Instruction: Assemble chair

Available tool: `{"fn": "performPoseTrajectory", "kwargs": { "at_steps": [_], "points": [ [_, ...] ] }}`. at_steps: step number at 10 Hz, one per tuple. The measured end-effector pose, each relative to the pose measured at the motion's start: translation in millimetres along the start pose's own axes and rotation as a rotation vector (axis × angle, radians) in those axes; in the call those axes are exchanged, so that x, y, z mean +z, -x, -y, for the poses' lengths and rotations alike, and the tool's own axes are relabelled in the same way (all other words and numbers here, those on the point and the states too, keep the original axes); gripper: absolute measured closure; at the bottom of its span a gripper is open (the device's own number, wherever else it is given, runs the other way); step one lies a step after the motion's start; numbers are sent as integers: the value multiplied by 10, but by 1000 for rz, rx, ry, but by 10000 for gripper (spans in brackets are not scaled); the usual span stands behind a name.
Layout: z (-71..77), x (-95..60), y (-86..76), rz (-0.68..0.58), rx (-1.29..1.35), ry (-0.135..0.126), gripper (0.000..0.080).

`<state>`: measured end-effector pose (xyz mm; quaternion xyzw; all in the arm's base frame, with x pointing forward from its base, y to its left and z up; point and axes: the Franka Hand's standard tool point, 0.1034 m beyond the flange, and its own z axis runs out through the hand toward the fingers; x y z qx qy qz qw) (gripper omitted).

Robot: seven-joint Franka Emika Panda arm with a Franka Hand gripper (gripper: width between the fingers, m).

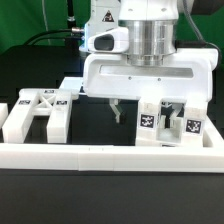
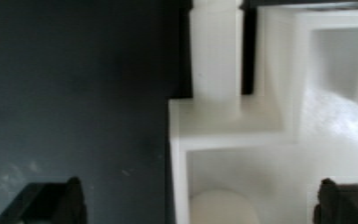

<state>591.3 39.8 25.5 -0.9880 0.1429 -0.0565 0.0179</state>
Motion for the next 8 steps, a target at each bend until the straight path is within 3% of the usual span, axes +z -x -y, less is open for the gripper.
{"fn": "performPoseTrajectory", "kwargs": {
  "at_steps": [5,7,8],
  "points": [
    [-66,163,31,-15,-1,16,176],
    [-80,170,31,-15,0,17,536],
    [-86,165,25,-16,1,17,670]
  ]
}}
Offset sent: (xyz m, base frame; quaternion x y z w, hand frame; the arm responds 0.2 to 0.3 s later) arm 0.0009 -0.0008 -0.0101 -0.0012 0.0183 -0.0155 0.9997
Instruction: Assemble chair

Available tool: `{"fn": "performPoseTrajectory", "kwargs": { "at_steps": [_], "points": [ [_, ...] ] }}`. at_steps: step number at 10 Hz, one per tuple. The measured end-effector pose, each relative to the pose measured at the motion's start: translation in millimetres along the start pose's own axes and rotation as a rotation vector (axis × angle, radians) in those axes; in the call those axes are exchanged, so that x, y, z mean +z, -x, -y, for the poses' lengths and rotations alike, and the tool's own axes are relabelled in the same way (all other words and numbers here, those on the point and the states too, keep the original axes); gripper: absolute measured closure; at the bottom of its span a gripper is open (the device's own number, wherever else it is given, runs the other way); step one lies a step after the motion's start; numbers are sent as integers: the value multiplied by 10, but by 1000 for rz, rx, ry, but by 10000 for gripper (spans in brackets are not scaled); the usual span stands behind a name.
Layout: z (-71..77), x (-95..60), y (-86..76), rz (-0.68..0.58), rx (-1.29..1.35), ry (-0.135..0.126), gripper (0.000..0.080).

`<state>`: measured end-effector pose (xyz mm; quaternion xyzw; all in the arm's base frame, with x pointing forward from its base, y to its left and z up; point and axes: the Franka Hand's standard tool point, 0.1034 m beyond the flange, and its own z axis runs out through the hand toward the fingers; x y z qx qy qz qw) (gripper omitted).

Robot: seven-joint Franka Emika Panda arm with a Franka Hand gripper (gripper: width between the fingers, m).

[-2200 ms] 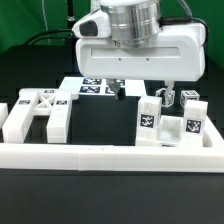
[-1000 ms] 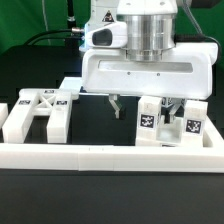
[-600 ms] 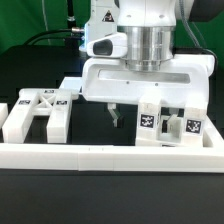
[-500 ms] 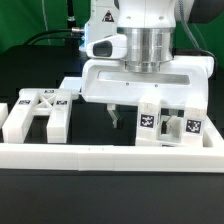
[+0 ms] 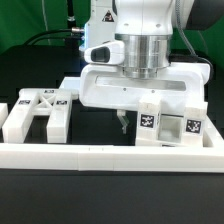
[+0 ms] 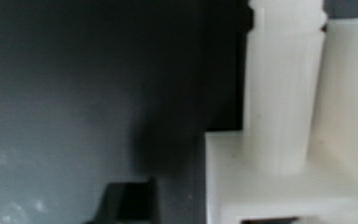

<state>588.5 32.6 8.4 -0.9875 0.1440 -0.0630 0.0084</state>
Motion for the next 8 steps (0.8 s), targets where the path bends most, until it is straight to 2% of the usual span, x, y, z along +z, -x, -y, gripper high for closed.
{"fn": "performPoseTrajectory", "kwargs": {
  "at_steps": [1,2,4,5,6,7,8],
  "points": [
    [0,-12,-8,-2,0,-1,670],
    [-18,-53,-10,-1,-15,-3,768],
    [-129,-286,-56,17,-50,-19,768],
    [-225,-421,-87,67,-96,-33,768],
    [-312,-570,-174,87,-105,-48,768],
    [-317,-607,-178,147,-98,-58,768],
    [-298,-579,-134,222,-96,-64,768]
  ]
}}
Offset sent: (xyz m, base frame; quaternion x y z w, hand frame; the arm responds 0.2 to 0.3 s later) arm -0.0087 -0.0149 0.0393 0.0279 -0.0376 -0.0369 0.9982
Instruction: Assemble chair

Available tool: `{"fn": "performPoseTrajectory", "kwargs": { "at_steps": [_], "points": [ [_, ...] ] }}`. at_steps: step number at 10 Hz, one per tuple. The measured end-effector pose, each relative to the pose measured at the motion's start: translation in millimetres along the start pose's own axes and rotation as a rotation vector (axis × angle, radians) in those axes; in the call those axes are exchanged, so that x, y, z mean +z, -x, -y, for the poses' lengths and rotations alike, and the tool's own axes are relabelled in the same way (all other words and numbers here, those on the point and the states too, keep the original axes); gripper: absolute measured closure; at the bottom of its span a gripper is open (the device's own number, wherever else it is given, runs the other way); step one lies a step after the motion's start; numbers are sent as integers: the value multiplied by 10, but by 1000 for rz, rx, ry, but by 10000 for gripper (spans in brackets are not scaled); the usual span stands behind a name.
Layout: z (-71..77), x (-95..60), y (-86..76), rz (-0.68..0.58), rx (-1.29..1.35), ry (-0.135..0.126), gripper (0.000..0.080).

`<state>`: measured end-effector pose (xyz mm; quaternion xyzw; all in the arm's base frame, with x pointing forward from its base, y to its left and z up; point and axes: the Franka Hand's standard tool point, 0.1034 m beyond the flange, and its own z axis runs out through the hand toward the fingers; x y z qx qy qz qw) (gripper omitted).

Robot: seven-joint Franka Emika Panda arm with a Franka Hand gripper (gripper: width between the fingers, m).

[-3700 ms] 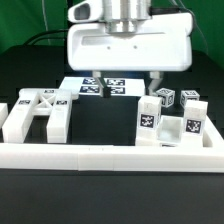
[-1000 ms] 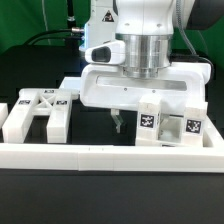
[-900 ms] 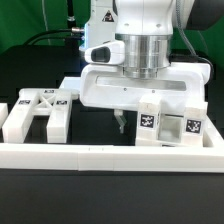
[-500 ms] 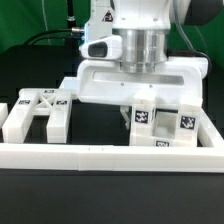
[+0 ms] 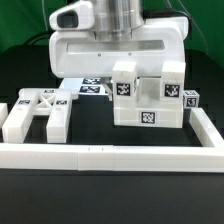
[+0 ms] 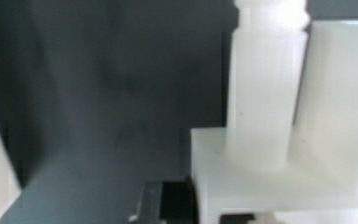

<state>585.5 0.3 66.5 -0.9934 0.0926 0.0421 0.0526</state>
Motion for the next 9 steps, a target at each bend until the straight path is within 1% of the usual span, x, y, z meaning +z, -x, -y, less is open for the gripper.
{"fn": "performPoseTrajectory", "kwargs": {
  "at_steps": [1,2,3,4,5,7,8,9],
  "points": [
    [-3,9,-1,51,2,-5,768],
    [0,17,54,141,4,-16,768],
    [15,15,100,229,-5,-19,768],
    [53,-41,127,355,-28,-24,768],
    [24,-63,75,424,-29,-31,768],
    [-4,-5,153,578,-24,-34,768],
    [-18,17,136,614,-25,-34,768],
    [-45,15,249,705,-8,-23,768]
  ]
}}
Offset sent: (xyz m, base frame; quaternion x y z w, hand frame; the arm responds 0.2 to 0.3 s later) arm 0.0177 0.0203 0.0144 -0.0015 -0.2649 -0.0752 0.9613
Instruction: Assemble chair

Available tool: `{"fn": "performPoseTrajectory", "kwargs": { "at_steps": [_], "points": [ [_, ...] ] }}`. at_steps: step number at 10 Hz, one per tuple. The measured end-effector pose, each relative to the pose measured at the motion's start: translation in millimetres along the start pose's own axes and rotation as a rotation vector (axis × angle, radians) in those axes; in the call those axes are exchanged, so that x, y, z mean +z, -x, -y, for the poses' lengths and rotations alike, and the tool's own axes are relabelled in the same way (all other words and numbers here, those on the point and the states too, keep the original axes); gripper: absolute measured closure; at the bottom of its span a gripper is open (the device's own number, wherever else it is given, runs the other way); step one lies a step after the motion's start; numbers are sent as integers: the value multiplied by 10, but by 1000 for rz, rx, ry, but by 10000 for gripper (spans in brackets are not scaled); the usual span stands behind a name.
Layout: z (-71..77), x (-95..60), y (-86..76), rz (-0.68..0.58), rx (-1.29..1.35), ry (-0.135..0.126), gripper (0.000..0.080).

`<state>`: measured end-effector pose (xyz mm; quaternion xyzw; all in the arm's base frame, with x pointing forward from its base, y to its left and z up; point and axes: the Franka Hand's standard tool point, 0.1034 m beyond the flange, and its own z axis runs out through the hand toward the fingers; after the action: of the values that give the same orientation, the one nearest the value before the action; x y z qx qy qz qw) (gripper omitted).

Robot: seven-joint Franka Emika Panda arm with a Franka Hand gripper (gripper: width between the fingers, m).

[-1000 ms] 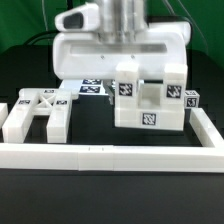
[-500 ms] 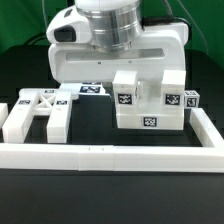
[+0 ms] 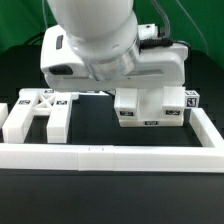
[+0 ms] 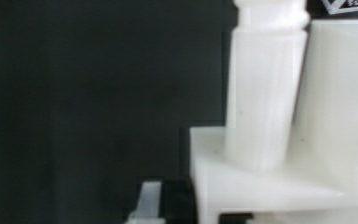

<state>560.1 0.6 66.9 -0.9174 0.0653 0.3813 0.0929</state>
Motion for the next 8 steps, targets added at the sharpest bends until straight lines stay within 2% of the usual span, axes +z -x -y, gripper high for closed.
{"fn": "performPoseTrajectory", "kwargs": {
  "at_steps": [1,2,3,5,7,8],
  "points": [
    [-28,63,99,117,49,20,768],
    [-63,60,161,225,85,27,768],
    [-123,46,129,260,76,24,768],
    [-176,188,232,286,69,4,768],
    [-245,270,163,265,80,-3,768],
    [-254,304,117,256,82,-1,691]
  ]
}}
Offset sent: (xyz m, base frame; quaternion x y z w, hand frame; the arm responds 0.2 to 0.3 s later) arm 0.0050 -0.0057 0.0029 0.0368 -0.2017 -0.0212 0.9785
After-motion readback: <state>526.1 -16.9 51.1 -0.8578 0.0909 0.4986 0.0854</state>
